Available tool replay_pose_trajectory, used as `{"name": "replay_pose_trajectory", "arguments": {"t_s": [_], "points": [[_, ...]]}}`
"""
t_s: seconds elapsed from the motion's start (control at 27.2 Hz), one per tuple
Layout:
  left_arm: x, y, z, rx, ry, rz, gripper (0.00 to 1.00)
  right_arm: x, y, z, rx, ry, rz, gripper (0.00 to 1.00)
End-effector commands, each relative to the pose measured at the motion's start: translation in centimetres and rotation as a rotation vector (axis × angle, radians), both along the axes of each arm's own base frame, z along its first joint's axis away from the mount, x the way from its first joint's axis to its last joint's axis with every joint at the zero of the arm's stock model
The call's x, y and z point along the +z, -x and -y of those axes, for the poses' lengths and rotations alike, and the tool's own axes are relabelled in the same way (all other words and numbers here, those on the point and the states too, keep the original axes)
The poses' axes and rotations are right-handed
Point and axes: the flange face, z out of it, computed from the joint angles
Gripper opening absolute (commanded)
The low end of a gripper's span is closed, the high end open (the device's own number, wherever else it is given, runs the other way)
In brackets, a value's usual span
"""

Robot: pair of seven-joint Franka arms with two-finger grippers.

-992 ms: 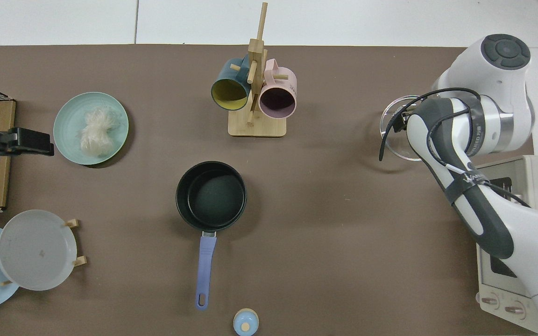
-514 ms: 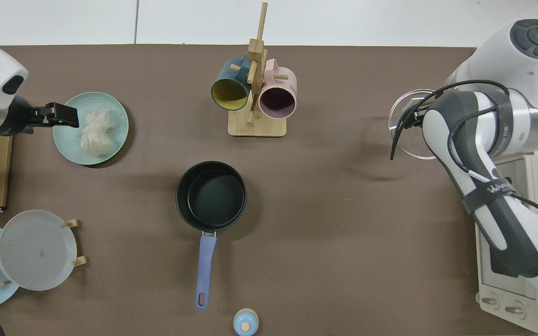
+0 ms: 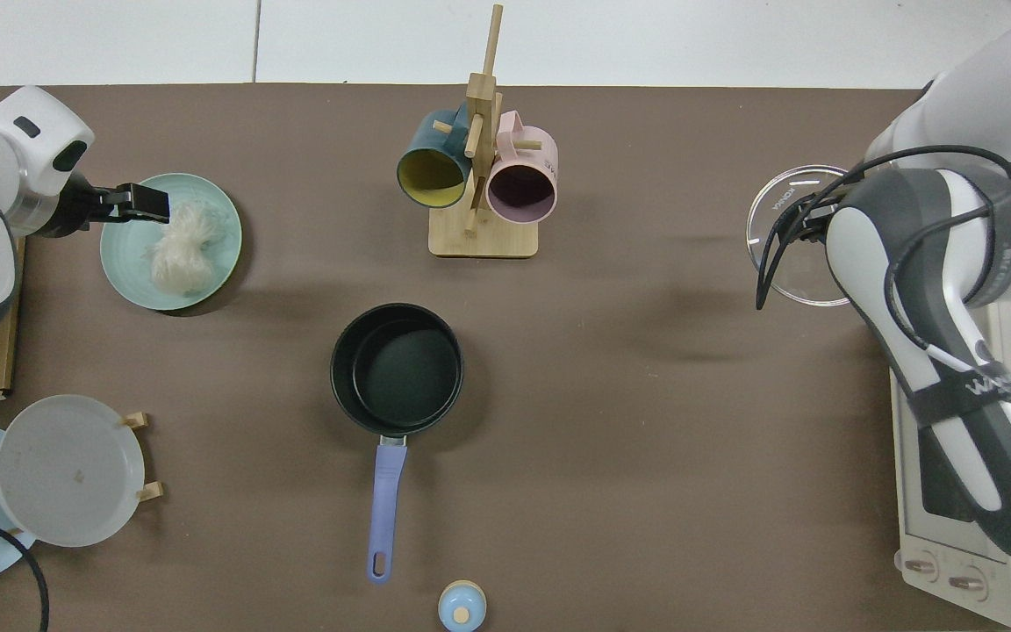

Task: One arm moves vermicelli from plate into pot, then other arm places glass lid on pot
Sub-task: 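Grasp the vermicelli with the left gripper while the right gripper lifts the lid, then carry the vermicelli with the left gripper over the black saucepan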

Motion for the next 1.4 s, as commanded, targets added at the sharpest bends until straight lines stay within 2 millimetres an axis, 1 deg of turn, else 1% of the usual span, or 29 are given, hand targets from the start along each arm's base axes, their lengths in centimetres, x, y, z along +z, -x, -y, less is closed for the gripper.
{"name": "replay_pose_trajectory", "arguments": {"t_s": [0.0, 0.07, 0.15, 0.26, 0.29, 0.33, 0.37, 0.4, 0.44, 0.55, 0.59, 0.66, 0.77, 0.88, 0.95, 0.99, 1.06, 1.1, 1.18, 1.25, 1.29, 1.36], "points": [[-2.1, 1.0, 0.4, -0.026, -0.006, -0.017, 1.0, 2.1, 2.2, -0.6, 0.033, -0.019, -0.004, 0.0], [-2.6, 1.7, 0.4, -0.039, -0.008, -0.034, 1.0, 2.6, 2.8, -1.1, 0.043, -0.021, -0.001, 0.0], [-3.0, 2.1, 0.5, -0.054, -0.008, -0.046, 1.0, 2.7, 3.4, -1.2, 0.042, -0.022, -0.004, 0.0], [-3.2, 2.7, 0.2, -0.074, -0.011, -0.056, 1.0, 2.8, 4.9, -1.3, 0.031, -0.033, -0.013, 0.0], [-3.2, 2.7, 0.2, -0.075, -0.011, -0.059, 0.96, 2.6, 5.2, -1.5, 0.027, -0.047, -0.018, 0.0], [-3.2, 2.7, 0.2, -0.074, -0.01, -0.064, 0.78, 2.4, 5.6, -1.7, 0.026, -0.057, -0.022, 0.0], [-3.1, 2.7, 0.2, -0.07, -0.008, -0.069, 0.54, 2.2, 5.8, -1.8, 0.027, -0.062, -0.019, 0.0], [-2.9, 2.7, 0.2, -0.07, -0.005, -0.084, 0.17, 1.9, 6.1, -1.9, 0.029, -0.063, -0.013, 0.0], [-2.5, 2.5, 0.1, -0.065, -0.003, -0.091, 0.0, 1.7, 6.2, -1.9, 0.029, -0.063, -0.004, 0.0], [-1.0, 1.4, 0.5, -0.043, 0.01, -0.106, 0.0, 1.6, 6.8, -1.8, 0.029, -0.063, 0.004, 0.0], [-0.7, 1.3, 0.5, -0.023, 0.013, -0.119, 0.0, 1.7, 6.9, -1.7, 0.028, -0.065, 0.005, 0.0], [-0.1, 1.3, 0.4, 0.0, 0.013, -0.147, 0.0, 1.7, 7.0, -1.8, 0.029, -0.066, 0.0, 0.0], [1.4, 1.0, 0.4, 0.004, 0.018, -0.135, 0.0, 1.7, 7.1, -2.4, 0.033, -0.078, -0.003, 0.0], [3.1, 1.5, 0.2, 0.01, 0.025, -0.142, 0.0, 2.2, 7.3, -2.0, 0.029, -0.079, 0.004, 0.0], [5.9, 2.3, 0.0, 0.018, 0.024, -0.139, 0.0, 2.3, 7.3, -1.7, 0.029, -0.079, 0.008, 0.0], [6.9, 2.7, 0.1, 0.021, 0.027, -0.144, 0.0, 2.3, 7.2, -1.7, 0.029, -0.079, 0.008, 0.0], [9.9, 3.9, 0.7, 0.068, 0.041, -0.157, 0.0, 2.4, 7.4, -1.4, 0.021, -0.08, -0.001, 0.0], [11.0, 4.6, 1.4, 0.087, 0.046, -0.171, 0.0, 2.4, 7.7, -1.3, 0.016, -0.079, -0.015, 0.0], [13.1, 6.2, 3.5, 0.113, 0.056, -0.207, 0.0, 2.6, 7.7, -0.8, 0.006, -0.08, -0.018, 0.0], [14.5, 7.7, 5.9, 0.143, 0.064, -0.232, 0.0, 2.6, 7.7, -0.9, 0.006, -0.082, -0.012, 0.0], [15.3, 8.5, 7.4, 0.161, 0.068, -0.231, 0.0, 2.7, 7.6, -1.0, 0.008, -0.084, -0.003, 0.0], [15.8, 10.4, 10.1, 0.195, 0.071, -0.232, 0.0, 2.7, 7.0, -0.9, 0.015, -0.084, 0.029, 0.0]]}}
